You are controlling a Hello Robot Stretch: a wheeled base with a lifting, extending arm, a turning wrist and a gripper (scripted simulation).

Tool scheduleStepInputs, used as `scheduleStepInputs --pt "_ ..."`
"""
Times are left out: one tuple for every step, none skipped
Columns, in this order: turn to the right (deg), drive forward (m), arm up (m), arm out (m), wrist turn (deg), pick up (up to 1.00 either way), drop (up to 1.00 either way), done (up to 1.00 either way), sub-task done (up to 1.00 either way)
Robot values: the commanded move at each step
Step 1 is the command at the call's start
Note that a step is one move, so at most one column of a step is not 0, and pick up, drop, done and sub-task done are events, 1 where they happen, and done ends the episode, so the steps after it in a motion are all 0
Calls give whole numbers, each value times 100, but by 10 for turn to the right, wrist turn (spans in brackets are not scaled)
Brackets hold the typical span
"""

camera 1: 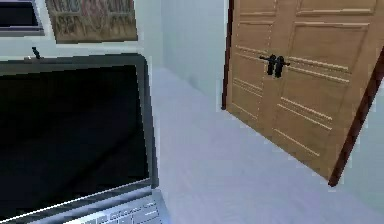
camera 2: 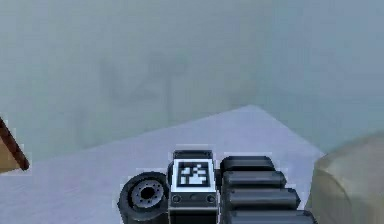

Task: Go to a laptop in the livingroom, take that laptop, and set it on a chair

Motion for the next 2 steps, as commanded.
scheduleStepInputs --pt "0 45 0 0 0 0 0 0 0" --pt "-210 0 0 0 0 0 0 0 0"
